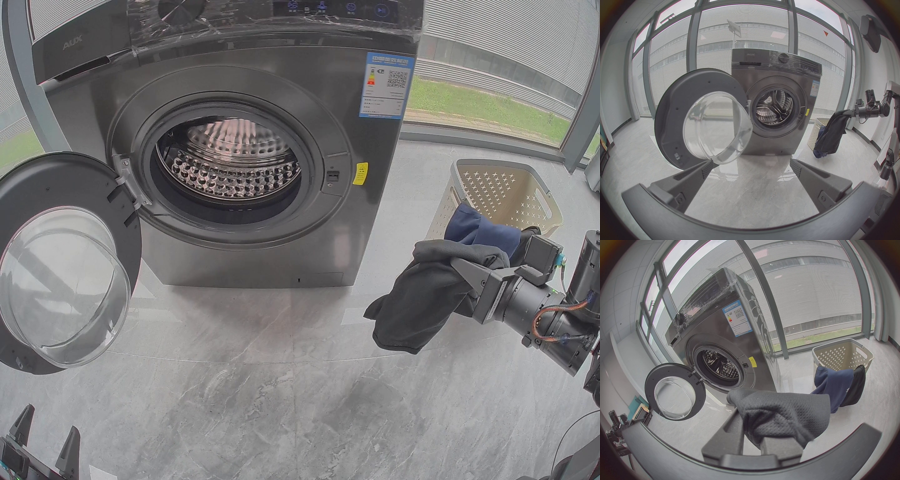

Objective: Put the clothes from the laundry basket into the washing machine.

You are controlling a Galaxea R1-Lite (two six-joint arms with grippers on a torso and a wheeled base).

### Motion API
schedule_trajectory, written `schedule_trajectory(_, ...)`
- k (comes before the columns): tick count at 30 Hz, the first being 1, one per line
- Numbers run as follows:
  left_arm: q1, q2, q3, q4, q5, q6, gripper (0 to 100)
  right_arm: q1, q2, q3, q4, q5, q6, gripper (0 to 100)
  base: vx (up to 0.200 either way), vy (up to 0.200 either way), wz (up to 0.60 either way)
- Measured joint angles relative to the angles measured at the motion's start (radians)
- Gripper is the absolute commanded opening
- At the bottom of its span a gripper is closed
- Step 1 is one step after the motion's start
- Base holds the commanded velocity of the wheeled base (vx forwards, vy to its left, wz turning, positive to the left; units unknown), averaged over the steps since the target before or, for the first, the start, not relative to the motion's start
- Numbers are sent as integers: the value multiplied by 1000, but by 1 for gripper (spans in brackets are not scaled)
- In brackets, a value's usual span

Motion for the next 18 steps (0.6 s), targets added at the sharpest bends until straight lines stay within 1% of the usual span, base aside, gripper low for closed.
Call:
schedule_trajectory(16, 0, 0, 0, 0, -1, 0, 100, 0, 3, 3, 0, 3, 0, 0, 0, 0, 0)
schedule_trajectory(18, 0, 0, 0, -1, -1, 0, 100, 0, 3, 3, 0, 3, 1, 0, 0, 200, 0)
